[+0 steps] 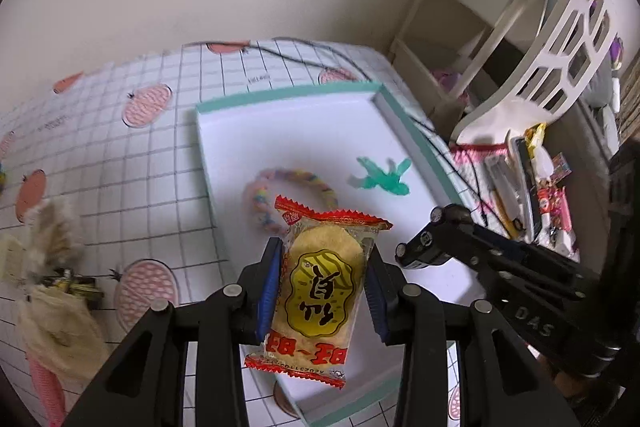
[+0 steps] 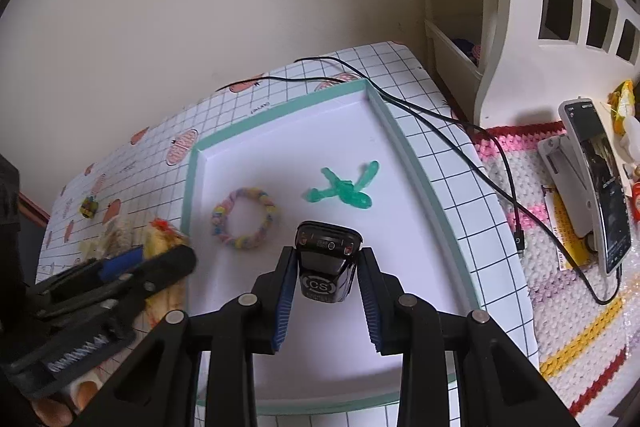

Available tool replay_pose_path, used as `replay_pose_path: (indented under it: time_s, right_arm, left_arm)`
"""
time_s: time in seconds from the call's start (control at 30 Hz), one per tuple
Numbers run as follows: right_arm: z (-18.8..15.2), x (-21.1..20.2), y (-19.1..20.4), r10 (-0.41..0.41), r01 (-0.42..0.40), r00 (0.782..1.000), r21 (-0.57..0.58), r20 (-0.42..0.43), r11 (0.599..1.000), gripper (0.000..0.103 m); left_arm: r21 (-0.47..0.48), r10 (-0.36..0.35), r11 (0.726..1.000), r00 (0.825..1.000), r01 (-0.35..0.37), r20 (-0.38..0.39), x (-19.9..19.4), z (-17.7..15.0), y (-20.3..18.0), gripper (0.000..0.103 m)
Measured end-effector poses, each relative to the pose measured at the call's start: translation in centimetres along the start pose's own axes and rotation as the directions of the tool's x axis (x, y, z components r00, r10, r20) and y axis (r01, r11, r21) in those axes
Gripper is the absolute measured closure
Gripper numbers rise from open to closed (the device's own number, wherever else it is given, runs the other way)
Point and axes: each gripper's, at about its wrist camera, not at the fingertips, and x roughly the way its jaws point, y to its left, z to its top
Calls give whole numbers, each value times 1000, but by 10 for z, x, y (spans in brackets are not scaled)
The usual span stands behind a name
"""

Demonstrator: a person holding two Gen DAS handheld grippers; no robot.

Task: Organize objects
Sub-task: 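Carry the snack packet with left tool while right tool carries the car into the box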

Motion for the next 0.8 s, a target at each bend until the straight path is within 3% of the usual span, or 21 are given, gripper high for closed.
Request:
replay_pose_path:
  time_s: [0.33, 0.57, 0.8]
  right_arm:
    - [1, 11, -3, 2, -2, 1000, 16, -20, 1000, 70]
    - [3, 14, -1, 0, 0, 1000, 12, -19, 1000, 70]
    - [4, 20, 5, 9, -9, 1000, 5, -27, 1000, 70]
  left_arm:
    - [11, 21, 1000, 998, -20, -66, 36, -9, -11, 63]
    - [21, 73, 997, 988, -71, -133, 54, -17, -5, 63]
    - [28, 128, 992, 983, -126, -133, 52, -18, 7, 61]
